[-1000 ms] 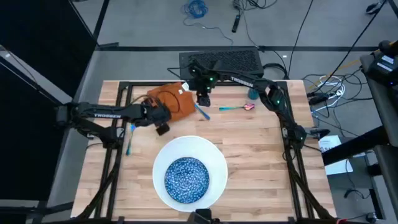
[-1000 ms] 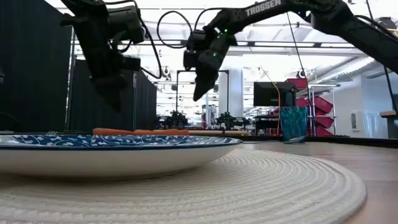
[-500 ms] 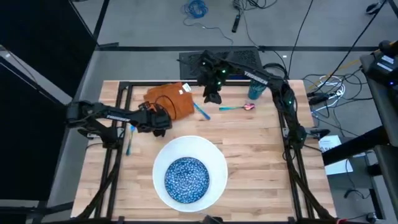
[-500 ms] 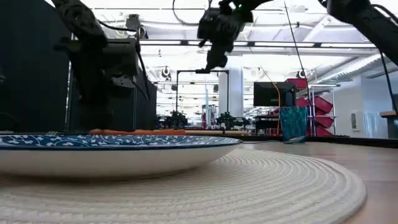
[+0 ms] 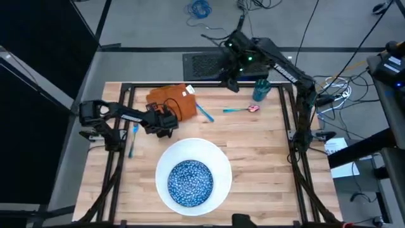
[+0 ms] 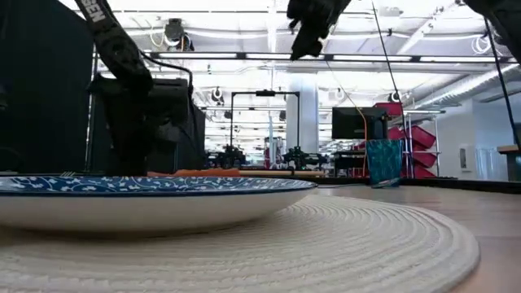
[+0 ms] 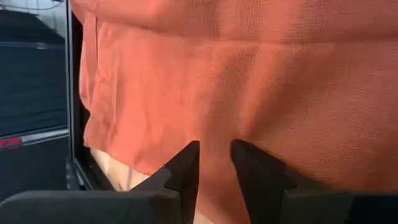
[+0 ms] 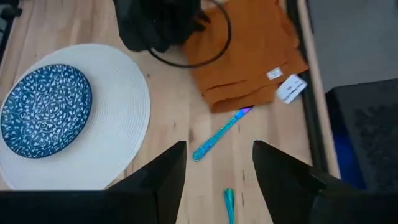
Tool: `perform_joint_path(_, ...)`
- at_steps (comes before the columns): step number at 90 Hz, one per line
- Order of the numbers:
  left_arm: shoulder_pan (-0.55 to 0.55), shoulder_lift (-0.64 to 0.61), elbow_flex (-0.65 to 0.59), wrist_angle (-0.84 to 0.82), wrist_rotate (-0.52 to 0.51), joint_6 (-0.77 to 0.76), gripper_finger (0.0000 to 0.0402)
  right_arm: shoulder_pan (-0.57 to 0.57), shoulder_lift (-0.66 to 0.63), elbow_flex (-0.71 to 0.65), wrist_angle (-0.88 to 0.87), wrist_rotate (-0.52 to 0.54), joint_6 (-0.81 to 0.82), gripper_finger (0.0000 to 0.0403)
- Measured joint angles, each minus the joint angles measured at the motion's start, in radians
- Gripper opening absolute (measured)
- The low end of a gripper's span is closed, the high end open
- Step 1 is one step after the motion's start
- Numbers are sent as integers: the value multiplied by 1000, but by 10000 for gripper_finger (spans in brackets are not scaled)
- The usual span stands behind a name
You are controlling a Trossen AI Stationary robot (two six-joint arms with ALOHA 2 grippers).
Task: Set table place
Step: Fold the orange table napkin
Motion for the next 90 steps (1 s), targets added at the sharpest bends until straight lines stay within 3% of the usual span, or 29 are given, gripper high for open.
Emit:
perform_joint_path(10, -19, -8, 4, -3, -5, 6, 10, -15, -25, 0, 0, 0, -1, 171)
perform_joint_path(23, -77, -53, 19, 0, 44, 12, 1, -28, -36, 0, 0, 0, -2, 171)
perform_joint_path(41, -217, -139, 61, -51, 152, -106, 0, -43, -36, 0, 0, 0, -8, 171)
perform_joint_path(57, -316, -223, 100, -204, -56, -269, 0, -54, -33, -8, 30, -6, 7, 171)
perform_joint_path(76, -360, -433, 104, -189, -61, -318, 0, -14, 52, -150, 88, -79, 17, 170)
perform_joint_path(90, -408, -653, 63, -116, -160, -270, 0, 55, 107, -318, 368, -113, -13, 160)
